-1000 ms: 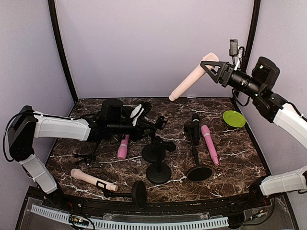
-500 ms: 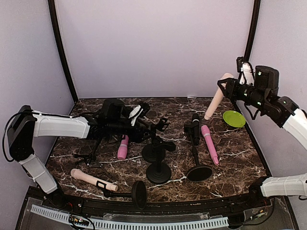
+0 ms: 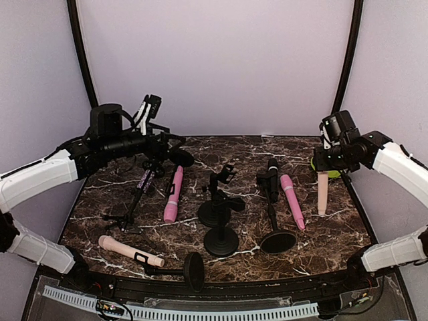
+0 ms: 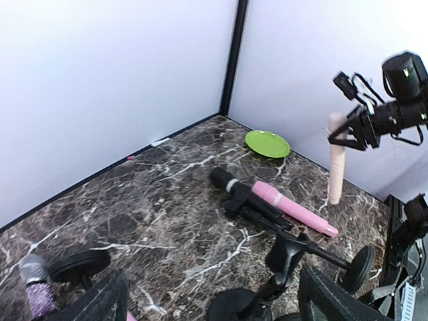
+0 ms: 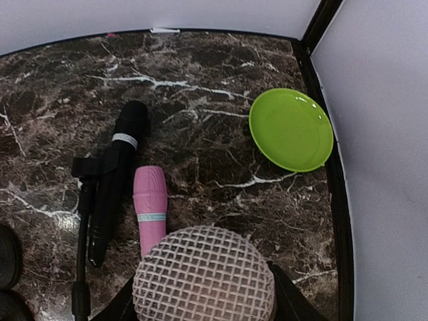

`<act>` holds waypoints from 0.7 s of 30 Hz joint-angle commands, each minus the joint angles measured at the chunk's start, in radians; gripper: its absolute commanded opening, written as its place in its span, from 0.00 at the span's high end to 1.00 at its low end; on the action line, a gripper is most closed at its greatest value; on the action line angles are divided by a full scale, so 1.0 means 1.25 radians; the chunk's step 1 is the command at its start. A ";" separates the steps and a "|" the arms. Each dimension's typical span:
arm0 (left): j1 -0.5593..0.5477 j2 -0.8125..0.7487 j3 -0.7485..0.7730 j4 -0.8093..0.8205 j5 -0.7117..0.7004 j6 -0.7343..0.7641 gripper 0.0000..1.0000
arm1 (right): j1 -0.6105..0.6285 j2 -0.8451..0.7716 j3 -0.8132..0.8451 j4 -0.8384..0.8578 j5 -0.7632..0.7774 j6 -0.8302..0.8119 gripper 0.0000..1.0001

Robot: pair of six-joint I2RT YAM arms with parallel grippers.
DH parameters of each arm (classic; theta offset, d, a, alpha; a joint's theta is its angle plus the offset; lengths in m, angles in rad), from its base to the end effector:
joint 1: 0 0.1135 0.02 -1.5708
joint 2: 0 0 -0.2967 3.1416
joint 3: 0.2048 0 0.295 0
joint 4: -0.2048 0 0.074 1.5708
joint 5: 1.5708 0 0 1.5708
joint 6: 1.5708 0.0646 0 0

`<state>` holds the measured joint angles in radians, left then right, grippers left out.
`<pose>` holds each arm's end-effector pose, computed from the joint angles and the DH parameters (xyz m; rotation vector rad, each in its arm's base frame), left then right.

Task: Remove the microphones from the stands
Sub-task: Remove the microphone from the microphone stand, then place the microphone at the center of the board.

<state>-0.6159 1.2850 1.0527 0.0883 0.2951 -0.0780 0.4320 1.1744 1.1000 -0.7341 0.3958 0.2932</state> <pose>0.2876 -0.2266 0.3706 0.6839 1.6318 -0.7617 0.2740 0.0989 0.3289 0.0249 2.3035 -0.1041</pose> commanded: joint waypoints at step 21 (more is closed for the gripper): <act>0.111 -0.112 -0.085 -0.194 0.063 0.025 0.10 | -0.184 0.508 0.221 0.038 -0.303 -0.077 0.76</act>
<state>-0.4843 1.1778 0.9585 -0.1482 0.3767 -0.0631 0.2413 1.7390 1.3342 -0.7826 0.1421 0.1955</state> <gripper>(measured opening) 0.900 0.504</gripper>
